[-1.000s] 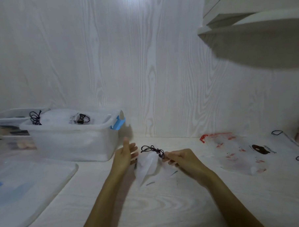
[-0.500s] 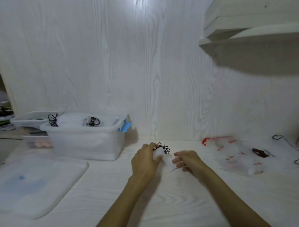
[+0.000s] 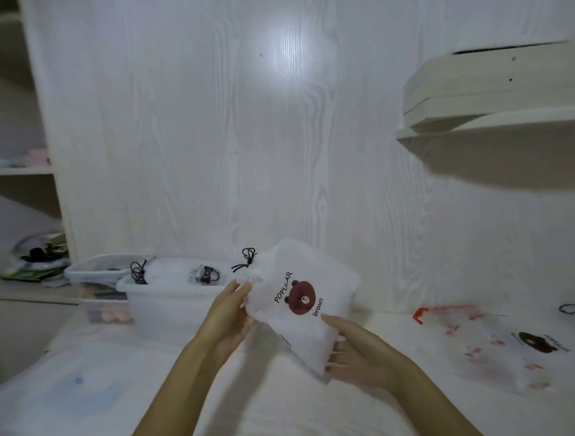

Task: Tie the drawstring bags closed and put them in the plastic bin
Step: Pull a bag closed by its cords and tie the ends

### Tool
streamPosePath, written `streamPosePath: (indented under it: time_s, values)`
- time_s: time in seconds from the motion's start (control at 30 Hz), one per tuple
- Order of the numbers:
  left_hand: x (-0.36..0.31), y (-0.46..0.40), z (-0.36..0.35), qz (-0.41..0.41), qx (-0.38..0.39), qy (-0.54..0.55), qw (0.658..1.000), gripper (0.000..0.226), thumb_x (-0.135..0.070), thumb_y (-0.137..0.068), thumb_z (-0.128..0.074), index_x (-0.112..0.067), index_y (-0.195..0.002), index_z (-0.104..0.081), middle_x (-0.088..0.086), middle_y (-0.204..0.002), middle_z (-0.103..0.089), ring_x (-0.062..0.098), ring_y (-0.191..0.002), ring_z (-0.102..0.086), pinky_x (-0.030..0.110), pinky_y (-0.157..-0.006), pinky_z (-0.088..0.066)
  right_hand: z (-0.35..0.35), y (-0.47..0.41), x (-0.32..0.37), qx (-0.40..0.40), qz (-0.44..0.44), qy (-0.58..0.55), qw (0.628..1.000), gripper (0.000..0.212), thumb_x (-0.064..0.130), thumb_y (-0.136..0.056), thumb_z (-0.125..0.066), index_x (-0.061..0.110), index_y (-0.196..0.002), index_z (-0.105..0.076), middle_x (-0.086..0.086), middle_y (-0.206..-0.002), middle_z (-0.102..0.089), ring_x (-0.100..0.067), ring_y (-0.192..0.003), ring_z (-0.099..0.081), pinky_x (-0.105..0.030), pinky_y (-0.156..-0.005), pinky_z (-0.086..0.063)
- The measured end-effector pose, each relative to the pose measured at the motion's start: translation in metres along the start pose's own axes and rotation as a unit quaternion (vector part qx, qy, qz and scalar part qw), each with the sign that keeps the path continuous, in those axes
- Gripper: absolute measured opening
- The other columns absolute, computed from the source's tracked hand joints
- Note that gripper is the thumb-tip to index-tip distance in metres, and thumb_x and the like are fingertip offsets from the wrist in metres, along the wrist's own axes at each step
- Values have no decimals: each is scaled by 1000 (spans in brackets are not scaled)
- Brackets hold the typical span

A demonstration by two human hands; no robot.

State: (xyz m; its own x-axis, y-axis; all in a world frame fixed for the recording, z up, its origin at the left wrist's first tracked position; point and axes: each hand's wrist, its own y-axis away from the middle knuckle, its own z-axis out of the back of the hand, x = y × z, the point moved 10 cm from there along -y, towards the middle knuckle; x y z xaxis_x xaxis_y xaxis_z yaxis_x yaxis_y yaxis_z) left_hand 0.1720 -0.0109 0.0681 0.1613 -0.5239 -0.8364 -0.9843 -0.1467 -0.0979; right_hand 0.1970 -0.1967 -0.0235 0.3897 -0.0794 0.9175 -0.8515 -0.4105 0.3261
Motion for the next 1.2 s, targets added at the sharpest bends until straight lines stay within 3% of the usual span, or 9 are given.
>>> streamPosePath:
  time_s: [0.17, 0.33, 0.47, 0.57, 0.67, 0.77, 0.9, 1.1, 1.2]
  values:
    - [-42, -17, 45, -22, -76, 2, 997, 17, -9, -98, -47, -4, -109, -59, 10, -99, -66, 19, -78, -66, 26, -62, -59, -42, -14, 50, -5, 127, -33, 991, 26, 16, -94, -50, 6, -116, -58, -13, -115, -67, -28, -102, -64, -34, -80, -53]
    - [-111, -40, 114, -95, -251, -131, 954, 20, -8, -87, -62, -9, -107, -59, 5, -82, -60, 16, -71, -55, 29, -66, -51, -75, -39, 119, -116, 224, 102, 962, 24, 2, -88, -51, 0, -110, -60, -17, -105, -68, -22, -79, -63, -35, -75, -53]
    - [-151, -53, 158, -125, -364, -328, 863, 39, -31, -77, -64, -15, -111, -68, 12, -102, -71, 34, -93, -64, 46, -92, -50, -105, -70, 144, -176, 271, 144, 935, 55, 11, -85, -65, 17, -133, -40, -5, -95, -64, -23, -86, -63, -36, -81, -54]
    - [-156, -51, 160, -154, -391, -429, 800, 36, -28, -91, -54, -17, -126, -58, 14, -127, -60, 37, -114, -55, 46, -99, -43, -122, -77, 152, -217, 338, 243, 883, 39, 17, -87, -64, 22, -123, -50, 7, -82, -60, -17, -79, -59, -25, -71, -44]
    - [-167, -34, 152, -239, -443, -464, 729, 54, -20, -90, -61, -9, -139, -41, 13, -149, -33, 35, -134, -33, 47, -107, -31, -136, -79, 158, -260, 374, 347, 820, 18, 21, -87, -61, 26, -103, -65, 6, -99, -66, -15, -89, -62, -23, -73, -42]
    - [-171, -40, 128, -297, -364, -550, 691, 35, -11, -86, -61, -18, -121, -59, 6, -136, -48, 29, -125, -42, 41, -97, -39, -152, -95, 155, -238, 349, 481, 768, 20, 22, -88, -56, 26, -100, -71, 8, -108, -68, -17, -106, -58, -28, -91, -45]
    - [-142, -62, 119, -158, -231, -703, 654, 20, -29, -88, -50, -30, -94, -68, 1, -120, -64, 27, -112, -56, 32, -81, -42, -161, -112, 147, -159, 274, 598, 736, 37, 27, -92, -40, 12, -99, -72, -6, -108, -66, -25, -114, -42, -33, -93, -28]
    - [-132, -80, 136, -46, -199, -789, 580, 42, -41, -84, -55, -31, -125, -60, -1, -133, -58, 25, -125, -48, 32, -101, -35, -147, -127, 131, -72, 154, 675, 718, 44, 33, -92, -44, 27, -135, -51, 2, -155, -20, -26, -143, -5, -49, -114, 4]
    - [-121, -87, 151, 33, -188, -785, 590, 27, -34, -82, -52, -30, -105, -66, 1, -119, -63, 26, -112, -54, 34, -94, -34, -136, -141, 122, -48, 96, 701, 705, 52, 45, -90, -47, 37, -140, -40, 6, -158, -7, -28, -145, 1, -54, -115, 3]
